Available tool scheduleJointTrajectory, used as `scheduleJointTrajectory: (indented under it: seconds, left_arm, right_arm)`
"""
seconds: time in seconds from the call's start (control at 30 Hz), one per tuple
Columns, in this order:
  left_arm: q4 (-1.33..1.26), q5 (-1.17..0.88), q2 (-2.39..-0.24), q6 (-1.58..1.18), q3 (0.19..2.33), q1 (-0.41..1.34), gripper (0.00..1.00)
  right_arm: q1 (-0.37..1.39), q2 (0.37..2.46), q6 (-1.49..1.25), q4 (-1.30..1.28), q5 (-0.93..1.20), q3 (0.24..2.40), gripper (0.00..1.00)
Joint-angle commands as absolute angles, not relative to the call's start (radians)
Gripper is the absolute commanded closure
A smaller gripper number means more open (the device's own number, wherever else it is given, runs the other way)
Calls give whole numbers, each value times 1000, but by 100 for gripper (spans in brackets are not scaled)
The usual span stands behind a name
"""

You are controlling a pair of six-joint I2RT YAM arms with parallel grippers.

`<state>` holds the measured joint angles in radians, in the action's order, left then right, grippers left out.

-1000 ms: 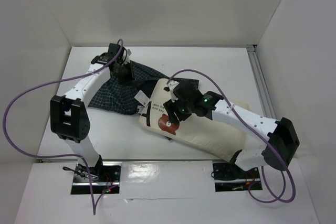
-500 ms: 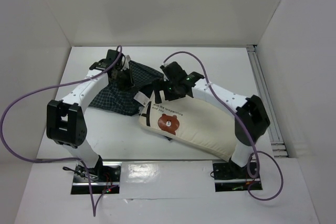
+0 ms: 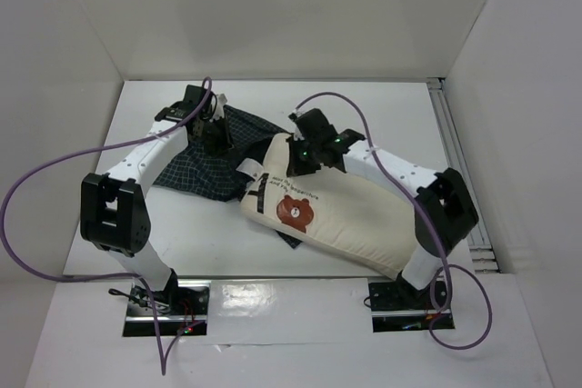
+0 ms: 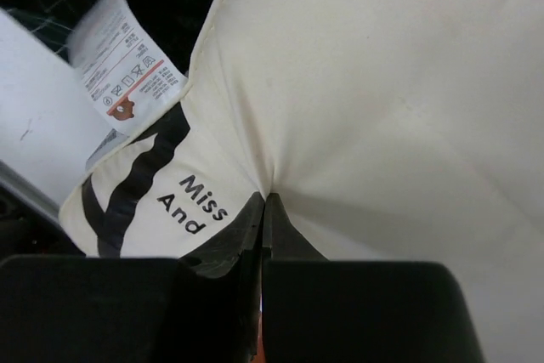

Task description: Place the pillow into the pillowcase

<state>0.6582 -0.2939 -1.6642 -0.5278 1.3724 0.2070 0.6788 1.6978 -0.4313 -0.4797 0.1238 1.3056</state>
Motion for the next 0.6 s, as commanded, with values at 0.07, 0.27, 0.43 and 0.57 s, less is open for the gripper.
scheduleJointTrajectory:
  seconds: [0.07,0.27,0.43,0.57]
  left_arm:
    - [652,-313,-1647,-514,1414,192,100]
    - [652,-322,-1647,-505,1424,183,100]
    - [652,-322,-1647,-505,1424,183,100]
    - [652,-333,-1624,-483,1404,183,100]
  right_arm:
    - [552,1513,-255,-572,273,1328,100]
    - [629,1551,-169,-669,422,1339,100]
    - [729,1595,-169,-660,440,1330,100]
    - [729,1669,-134,-661,453,1382,100]
